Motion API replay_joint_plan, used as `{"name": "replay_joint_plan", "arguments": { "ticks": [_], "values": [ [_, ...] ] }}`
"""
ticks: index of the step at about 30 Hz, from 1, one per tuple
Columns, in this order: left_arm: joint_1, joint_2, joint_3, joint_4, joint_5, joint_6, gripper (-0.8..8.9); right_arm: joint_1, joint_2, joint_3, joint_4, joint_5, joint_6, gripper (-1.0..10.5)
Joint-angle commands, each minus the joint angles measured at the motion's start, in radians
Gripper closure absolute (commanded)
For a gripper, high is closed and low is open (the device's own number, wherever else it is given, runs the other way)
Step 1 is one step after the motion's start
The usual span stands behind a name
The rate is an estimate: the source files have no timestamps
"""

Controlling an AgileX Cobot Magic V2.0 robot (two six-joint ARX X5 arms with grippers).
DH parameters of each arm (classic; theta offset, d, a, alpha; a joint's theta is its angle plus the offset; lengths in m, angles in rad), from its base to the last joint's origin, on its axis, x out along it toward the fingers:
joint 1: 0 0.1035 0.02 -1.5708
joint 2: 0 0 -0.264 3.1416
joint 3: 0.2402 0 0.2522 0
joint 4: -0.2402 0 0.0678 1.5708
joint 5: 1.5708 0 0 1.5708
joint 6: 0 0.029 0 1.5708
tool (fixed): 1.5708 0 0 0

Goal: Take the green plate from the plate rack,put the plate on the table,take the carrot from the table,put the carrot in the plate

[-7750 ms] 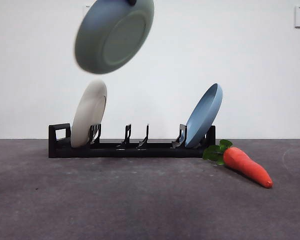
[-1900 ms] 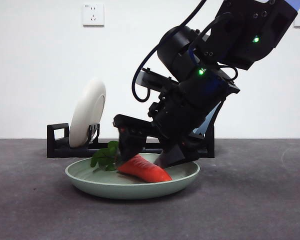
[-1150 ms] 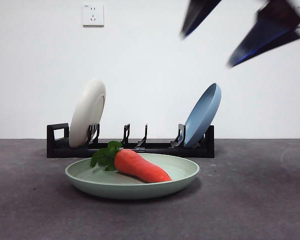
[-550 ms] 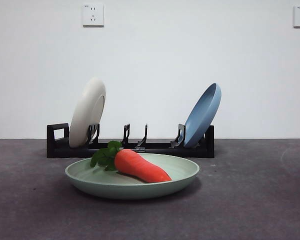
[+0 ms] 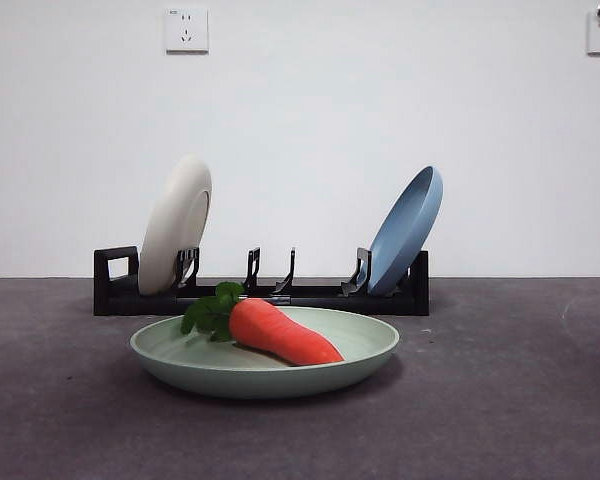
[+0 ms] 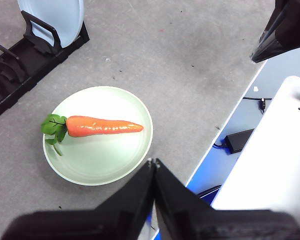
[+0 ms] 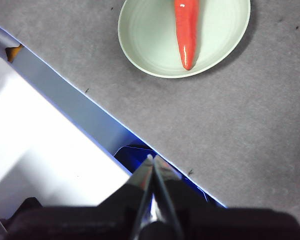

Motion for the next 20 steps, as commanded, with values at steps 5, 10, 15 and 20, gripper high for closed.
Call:
{"name": "replay_joint_plan", "arguments": {
  "ticks": [5, 10, 15, 20],
  "values": [
    [0.0, 0.0, -0.003, 0.001, 0.0, 0.0, 8.18, 0.002, -0.003, -0.004, 0.006, 0.005, 0.009, 9.5],
    [0.0, 0.0, -0.003, 0.001, 0.0, 0.0, 8.18, 0.002, -0.004, -0.004, 0.006, 0.005, 0.009, 9.5],
    [0.003, -0.003, -0.003, 0.002, -0.001, 0.0, 8.18, 0.002, -0.004, -0.004, 0.006, 0.005, 0.009, 9.5],
    [0.113, -0.046, -0.006, 0.106, -0.052, 0.08, 8.18, 0.002, -0.004, -0.004, 0.006, 0.005, 0.009, 9.5]
  ]
}}
